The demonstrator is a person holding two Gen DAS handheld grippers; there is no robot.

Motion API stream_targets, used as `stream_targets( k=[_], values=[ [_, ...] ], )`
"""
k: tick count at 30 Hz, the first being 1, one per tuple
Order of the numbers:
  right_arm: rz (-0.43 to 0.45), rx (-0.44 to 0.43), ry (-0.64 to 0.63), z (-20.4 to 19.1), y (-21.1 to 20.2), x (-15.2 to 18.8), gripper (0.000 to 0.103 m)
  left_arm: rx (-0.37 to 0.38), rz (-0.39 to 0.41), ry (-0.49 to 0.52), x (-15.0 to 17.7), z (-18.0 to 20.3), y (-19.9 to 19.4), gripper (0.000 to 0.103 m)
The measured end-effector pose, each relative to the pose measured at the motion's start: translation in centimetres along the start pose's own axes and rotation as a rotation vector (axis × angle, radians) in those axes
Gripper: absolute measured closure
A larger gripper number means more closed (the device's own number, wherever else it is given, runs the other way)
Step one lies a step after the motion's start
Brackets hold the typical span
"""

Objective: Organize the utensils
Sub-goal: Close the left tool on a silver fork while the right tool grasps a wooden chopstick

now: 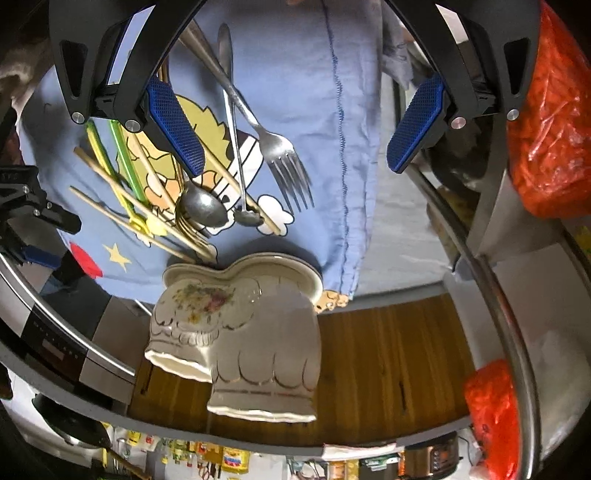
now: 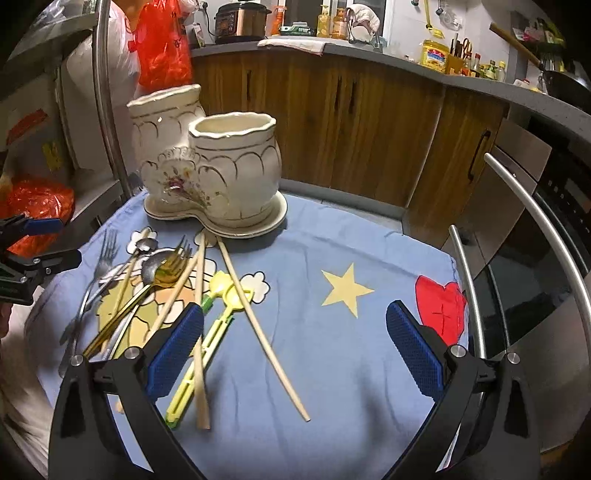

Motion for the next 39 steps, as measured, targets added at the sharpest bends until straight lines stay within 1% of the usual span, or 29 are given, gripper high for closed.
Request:
stream_targets(
  k=[2, 4, 7, 9, 10, 11, 12, 13, 15, 16, 17, 19, 21, 23, 26, 29, 30, 32, 36, 39],
  values=[
    [-0.017, -0.006, 0.018, 0.2, 0.4, 0.0, 0.006, 0.005, -0.014, -0.002, 0.0, -0.1, 0.5, 0.007],
    [-0.03, -0.034, 0.029, 0.3, 0.8, 0.1, 0.006, 0.013, -0.025, -0.005, 0.0, -0.2, 1.0, 0.007],
    [-0.033, -0.033, -0.009, -0.1, 1.1, 0.2, 0.013, 0.023, -0.033, -0.008, 0.0, -0.4, 1.6, 0.008],
    [-0.031, -0.033, -0.024, -0.4, 1.2, 0.2, 0.02, 0.04, -0.034, -0.013, -0.1, -0.6, 1.8, 0.015],
    [-0.031, -0.035, -0.024, -0.4, 1.3, 0.2, 0.021, 0.049, -0.04, -0.016, -0.2, -0.7, 2.0, 0.022],
    [-0.033, -0.037, -0.026, -0.5, 1.4, 0.2, 0.026, 0.057, -0.045, -0.026, -0.2, -0.9, 2.2, 0.026],
    [-0.036, -0.039, -0.028, -0.6, 1.5, 0.2, 0.03, 0.063, -0.046, -0.033, -0.2, -1.0, 2.3, 0.027],
    [-0.04, -0.043, -0.033, -0.7, 1.7, 0.3, 0.032, 0.069, -0.048, -0.039, -0.1, -1.0, 2.4, 0.029],
    [-0.05, -0.05, -0.042, -0.9, 2.1, 0.3, 0.041, 0.082, -0.056, -0.043, -0.1, -1.0, 2.7, 0.032],
    [-0.055, -0.054, -0.043, -1.1, 2.2, 0.3, 0.044, 0.084, -0.057, -0.041, 0.0, -0.9, 2.7, 0.035],
    [-0.063, -0.068, -0.043, -1.3, 2.5, 0.2, 0.049, 0.086, -0.059, -0.037, 0.0, -0.9, 2.8, 0.039],
    [-0.076, -0.099, -0.036, -1.7, 2.8, -0.1, 0.053, 0.086, -0.059, -0.029, 0.0, -0.7, 2.9, 0.04],
    [-0.086, -0.121, -0.044, -2.2, 2.8, -0.3, 0.065, 0.083, -0.059, -0.017, 0.1, -0.6, 3.0, 0.041],
    [-0.08, -0.138, -0.068, -2.9, 2.8, -0.7, 0.066, 0.075, -0.057, -0.01, 0.1, -0.6, 3.1, 0.042],
    [-0.078, -0.167, -0.091, -4.0, 3.3, -1.7, 0.067, 0.083, -0.06, -0.008, 0.3, -0.5, 3.3, 0.044],
    [-0.092, -0.163, -0.126, -5.1, 4.7, -2.4, 0.068, 0.086, -0.06, -0.003, 0.4, -0.4, 3.5, 0.046],
    [-0.097, -0.165, -0.128, -5.3, 5.0, -2.5, 0.072, 0.085, -0.057, 0.002, 0.4, -0.4, 3.5, 0.047],
    [-0.117, -0.172, -0.126, -5.7, 6.0, -2.6, 0.077, 0.086, -0.057, 0.006, 0.4, -0.5, 3.5, 0.051],
    [-0.143, -0.198, -0.116, -6.5, 7.1, -2.6, 0.078, 0.093, -0.059, 0.002, 0.7, -0.8, 3.8, 0.056],
    [-0.141, -0.204, -0.118, -6.9, 7.7, -2.9, 0.078, 0.105, -0.055, -0.004, 0.6, -1.0, 3.8, 0.059]
  ],
)
Point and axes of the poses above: each gripper's, at about its wrist camera, not at the fingertips, and y roughly the way its jaws point, z to its right, x to its underside, the point moved 6 cm from there along y, roughly the way its jaws point, and after that the axes turned 8 degrees about x, right-handed, at the moved point
